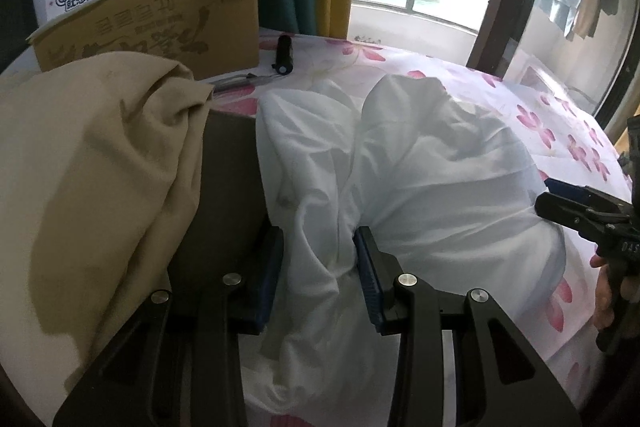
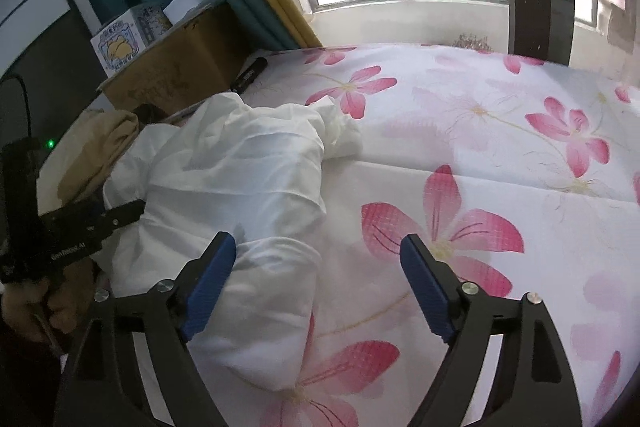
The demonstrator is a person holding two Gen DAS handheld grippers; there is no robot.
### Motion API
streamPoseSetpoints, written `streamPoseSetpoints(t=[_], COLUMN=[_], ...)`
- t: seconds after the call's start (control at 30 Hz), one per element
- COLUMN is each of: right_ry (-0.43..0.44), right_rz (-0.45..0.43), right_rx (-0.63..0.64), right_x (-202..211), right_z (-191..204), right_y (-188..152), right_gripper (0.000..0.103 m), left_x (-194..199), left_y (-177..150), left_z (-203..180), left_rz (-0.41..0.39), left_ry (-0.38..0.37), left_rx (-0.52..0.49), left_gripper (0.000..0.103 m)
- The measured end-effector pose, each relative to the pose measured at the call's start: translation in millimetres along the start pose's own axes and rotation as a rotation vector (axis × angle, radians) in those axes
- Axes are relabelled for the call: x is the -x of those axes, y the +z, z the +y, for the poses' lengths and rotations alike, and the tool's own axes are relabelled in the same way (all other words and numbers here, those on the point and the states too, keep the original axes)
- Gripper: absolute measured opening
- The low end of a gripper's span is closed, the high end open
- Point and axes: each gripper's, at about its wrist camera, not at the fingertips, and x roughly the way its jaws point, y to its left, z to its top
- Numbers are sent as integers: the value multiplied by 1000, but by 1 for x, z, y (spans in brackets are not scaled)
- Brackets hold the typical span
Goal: Fold large clothes
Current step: 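Lay the lifted shirt end onto the bundle and open the left gripper, then withdraw both open grippers from the folded white shirt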
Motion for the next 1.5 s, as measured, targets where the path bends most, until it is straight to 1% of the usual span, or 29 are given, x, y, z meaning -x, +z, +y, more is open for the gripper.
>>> streamPoseSetpoints(t=[0.13,0.23,0.33,0.6,0.67,0.77,0.93,1.0,1.13,1.3,1.4,1.5], right_ry=[-57,-77,-77,-60,-59,-32,-28,-22,-16,-4,18,21], right_rz=[-25,-31,-33,-31,-33,-31,-34,-36,-41,-40,-35,-38], right_rx=[69,96,98,91,85,61,37,19,-7,-41,-66,-80], right_x=[5,9,13,24,28,33,42,46,55,63,68,73], right_z=[8,11,10,8,7,3,-4,-8,-14,-21,-27,-32], right_y=[-9,-13,-16,-22,-24,-26,-30,-31,-34,-39,-43,-49], right_gripper=[84,84,84,84,84,84,84,84,84,84,84,84], left_x=[2,3,4,16,18,21,29,35,49,65,72,77], left_y=[-5,-7,-9,-19,-22,-29,-34,-36,-42,-50,-53,-57], left_z=[-2,-5,-6,-4,-2,1,1,1,3,4,0,-9], left_rz=[1,2,4,0,1,5,-3,-12,-47,-79,-94,-102], left_ry=[18,37,48,63,72,85,107,117,106,120,120,116], left_rx=[-19,-33,-33,6,15,31,52,66,104,143,149,140], left_gripper=[40,40,40,40,40,40,40,40,40,40,40,40])
